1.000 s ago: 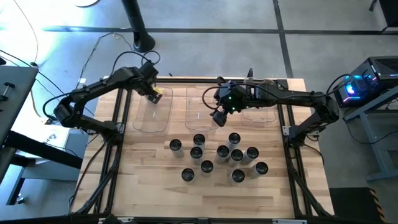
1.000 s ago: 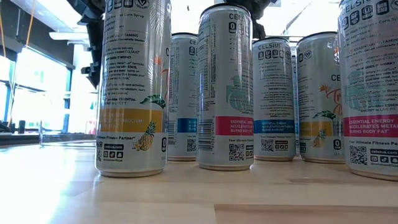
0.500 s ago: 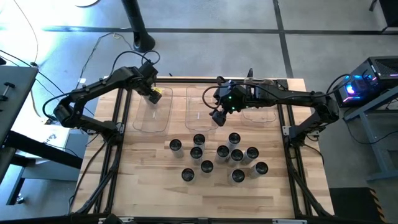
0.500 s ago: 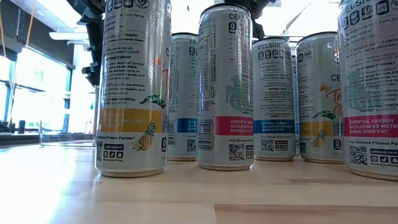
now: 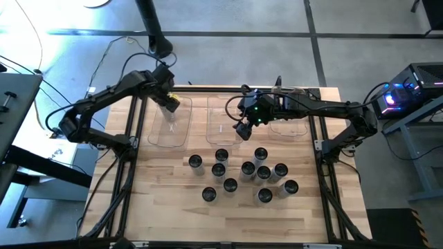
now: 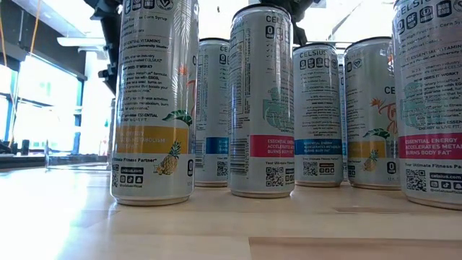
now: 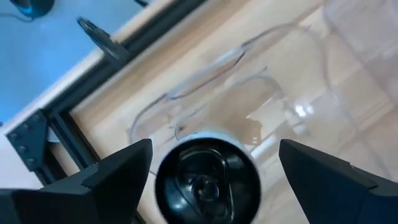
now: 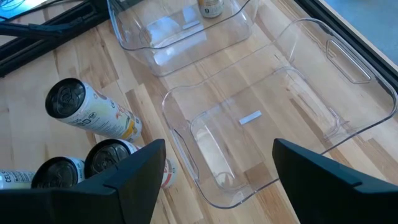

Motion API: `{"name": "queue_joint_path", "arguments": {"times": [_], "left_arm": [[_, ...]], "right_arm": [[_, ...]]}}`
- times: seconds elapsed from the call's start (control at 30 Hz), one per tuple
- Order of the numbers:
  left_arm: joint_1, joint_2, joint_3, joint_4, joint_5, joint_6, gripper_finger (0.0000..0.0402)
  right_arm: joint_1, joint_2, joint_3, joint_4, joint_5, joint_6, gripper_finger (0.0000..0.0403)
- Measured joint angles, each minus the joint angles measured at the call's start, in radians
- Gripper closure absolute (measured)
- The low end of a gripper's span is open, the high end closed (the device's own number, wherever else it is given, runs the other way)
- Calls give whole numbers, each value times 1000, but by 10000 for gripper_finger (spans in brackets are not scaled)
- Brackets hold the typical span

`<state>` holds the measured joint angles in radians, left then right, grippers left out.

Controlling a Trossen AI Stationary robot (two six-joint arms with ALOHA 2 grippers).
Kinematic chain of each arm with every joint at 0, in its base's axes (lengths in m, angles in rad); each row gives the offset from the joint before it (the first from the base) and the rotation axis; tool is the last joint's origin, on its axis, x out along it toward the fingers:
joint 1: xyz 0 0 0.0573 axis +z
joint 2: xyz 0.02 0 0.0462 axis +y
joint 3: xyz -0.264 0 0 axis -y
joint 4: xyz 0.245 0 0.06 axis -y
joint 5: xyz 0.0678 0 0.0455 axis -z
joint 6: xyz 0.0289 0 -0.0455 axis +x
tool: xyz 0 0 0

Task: Sort soda cans
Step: Put the white-yellow soda can into the top left transparent bin

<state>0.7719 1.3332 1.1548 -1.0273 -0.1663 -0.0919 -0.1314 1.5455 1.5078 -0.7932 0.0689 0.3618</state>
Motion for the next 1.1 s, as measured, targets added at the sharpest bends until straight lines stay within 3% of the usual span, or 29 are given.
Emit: {"name": "queue_joint_path", "arguments": {"times": [0.33, 0.53, 0.63, 0.9, 1.1], "left_arm": [[-1, -59, 176, -78, 10, 18, 55], [-55, -137, 219, -59, 191, -55, 55], [-156, -180, 208, -40, 246, -121, 55], [-570, -221, 161, 105, 224, -232, 55], [-847, -222, 132, 116, 73, -185, 55]], "right_arm": [[0, 0, 0, -3, 0, -3, 111], [0, 0, 0, -3, -32, -9, 111], [0, 0, 0, -3, -34, -25, 111], [0, 0, 0, -15, -34, -28, 111], [0, 0, 0, -32, -72, -16, 111]]}}
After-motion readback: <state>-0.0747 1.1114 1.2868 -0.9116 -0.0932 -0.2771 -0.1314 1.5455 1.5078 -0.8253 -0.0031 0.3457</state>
